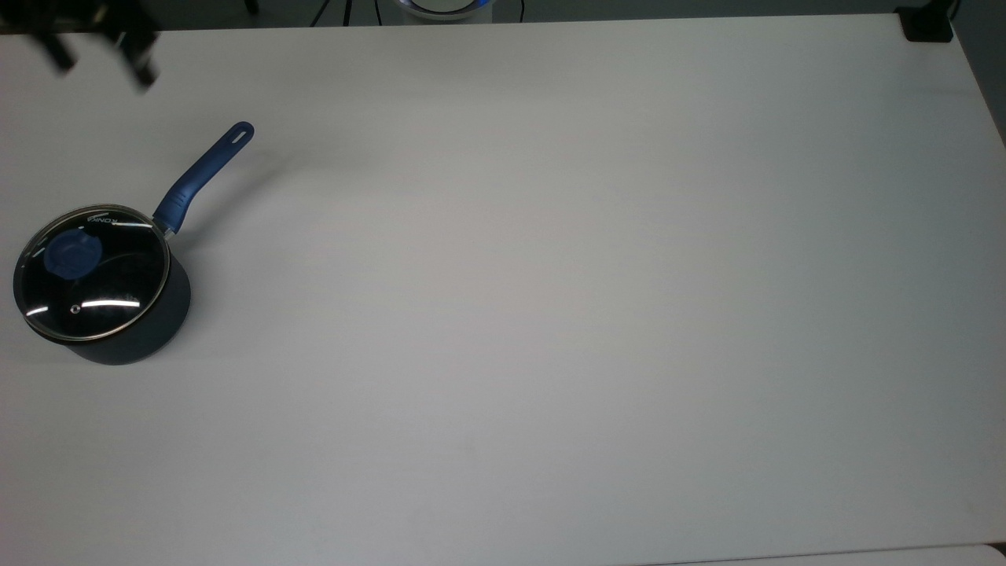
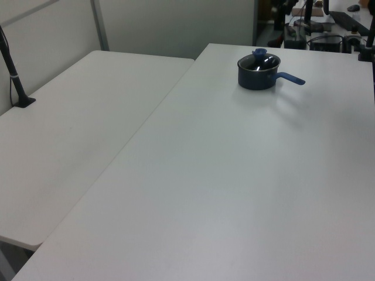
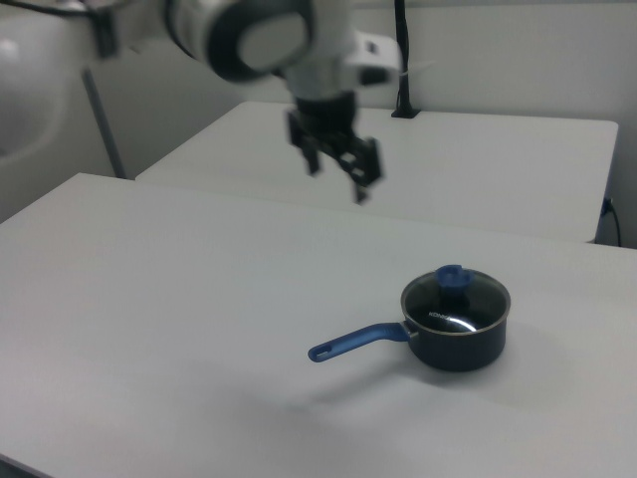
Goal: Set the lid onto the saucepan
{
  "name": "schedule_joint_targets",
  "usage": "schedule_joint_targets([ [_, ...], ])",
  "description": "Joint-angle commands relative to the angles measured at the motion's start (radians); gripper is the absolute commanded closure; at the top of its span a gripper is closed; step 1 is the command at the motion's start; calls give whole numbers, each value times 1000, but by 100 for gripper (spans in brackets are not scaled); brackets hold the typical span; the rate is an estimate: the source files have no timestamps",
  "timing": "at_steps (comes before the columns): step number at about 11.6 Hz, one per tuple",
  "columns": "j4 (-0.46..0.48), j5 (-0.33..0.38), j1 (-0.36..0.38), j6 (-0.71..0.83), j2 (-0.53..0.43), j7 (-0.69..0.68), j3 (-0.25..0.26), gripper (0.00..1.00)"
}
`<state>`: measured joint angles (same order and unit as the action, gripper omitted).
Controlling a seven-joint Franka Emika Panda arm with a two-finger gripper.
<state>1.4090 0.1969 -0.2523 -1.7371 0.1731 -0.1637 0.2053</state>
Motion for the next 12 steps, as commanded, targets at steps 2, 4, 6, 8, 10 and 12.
schedule_joint_targets([
  [2,106,-94,186,158,-174,264,3,0],
  [4,151,-154,304,134,-179,277,3,0],
  [6,172,-247,370,58,-146,163,-10,0],
  [8,162,-264,361,48,-121,132,-30,0],
  [10,163,-267,360,48,-126,125,-30,0],
  [12,163,-267,360,50,-127,127,-30,0],
])
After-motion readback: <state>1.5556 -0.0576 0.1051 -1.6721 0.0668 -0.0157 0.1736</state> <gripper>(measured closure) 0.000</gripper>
